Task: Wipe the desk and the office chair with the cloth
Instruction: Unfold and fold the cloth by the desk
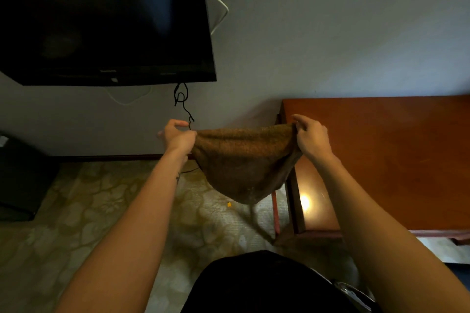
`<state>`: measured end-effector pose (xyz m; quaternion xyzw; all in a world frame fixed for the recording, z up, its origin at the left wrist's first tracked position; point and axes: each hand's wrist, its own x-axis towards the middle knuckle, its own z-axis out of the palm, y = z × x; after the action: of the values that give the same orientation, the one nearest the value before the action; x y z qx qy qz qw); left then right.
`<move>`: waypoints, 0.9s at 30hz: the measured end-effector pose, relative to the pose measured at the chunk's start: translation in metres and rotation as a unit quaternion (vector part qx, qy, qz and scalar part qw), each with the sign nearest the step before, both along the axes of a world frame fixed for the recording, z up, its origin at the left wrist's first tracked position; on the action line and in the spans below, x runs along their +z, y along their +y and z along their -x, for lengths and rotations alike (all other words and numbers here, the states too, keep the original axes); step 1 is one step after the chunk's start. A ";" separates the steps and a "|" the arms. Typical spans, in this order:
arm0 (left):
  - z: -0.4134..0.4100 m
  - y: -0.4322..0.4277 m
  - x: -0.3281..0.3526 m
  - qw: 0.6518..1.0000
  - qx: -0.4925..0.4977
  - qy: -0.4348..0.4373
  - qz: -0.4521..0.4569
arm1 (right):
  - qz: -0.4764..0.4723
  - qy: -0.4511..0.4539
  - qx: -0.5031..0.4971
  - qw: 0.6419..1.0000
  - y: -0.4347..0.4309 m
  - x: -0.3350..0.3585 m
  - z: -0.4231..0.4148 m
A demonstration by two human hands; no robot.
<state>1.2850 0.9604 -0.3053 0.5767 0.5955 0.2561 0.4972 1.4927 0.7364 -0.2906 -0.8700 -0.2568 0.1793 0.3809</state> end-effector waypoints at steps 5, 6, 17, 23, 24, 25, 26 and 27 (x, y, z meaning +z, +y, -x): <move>0.005 0.004 -0.004 1.000 -0.027 0.000 0.004 | -0.043 0.049 -0.033 0.997 -0.001 -0.009 0.003; 0.004 0.003 -0.004 0.999 -0.037 0.003 0.009 | -0.053 0.085 -0.046 0.994 -0.002 -0.012 0.002; -0.001 0.003 0.016 0.979 -0.124 0.162 -0.001 | -0.209 0.325 -0.133 0.913 0.001 -0.006 0.000; 0.004 0.001 0.011 0.972 -0.073 0.163 -0.154 | -0.204 0.198 -0.120 0.951 0.003 -0.011 -0.003; 0.005 0.003 0.012 0.973 -0.065 0.154 -0.159 | -0.198 0.179 -0.120 0.956 0.003 -0.013 -0.004; 0.004 0.005 0.013 0.976 -0.068 0.141 -0.154 | -0.193 0.163 -0.118 0.960 0.001 -0.015 -0.006; 0.004 0.006 0.013 0.979 -0.081 0.122 -0.143 | -0.189 0.149 -0.114 0.964 0.000 -0.016 -0.007; 0.004 0.007 0.012 0.980 -0.102 0.105 -0.136 | -0.187 0.139 -0.111 0.966 -0.001 -0.018 -0.008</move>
<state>1.2810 0.9672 -0.2933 0.7202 0.5422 0.2211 0.3720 1.5004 0.7355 -0.3087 -0.7731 -0.1319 0.2036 0.5860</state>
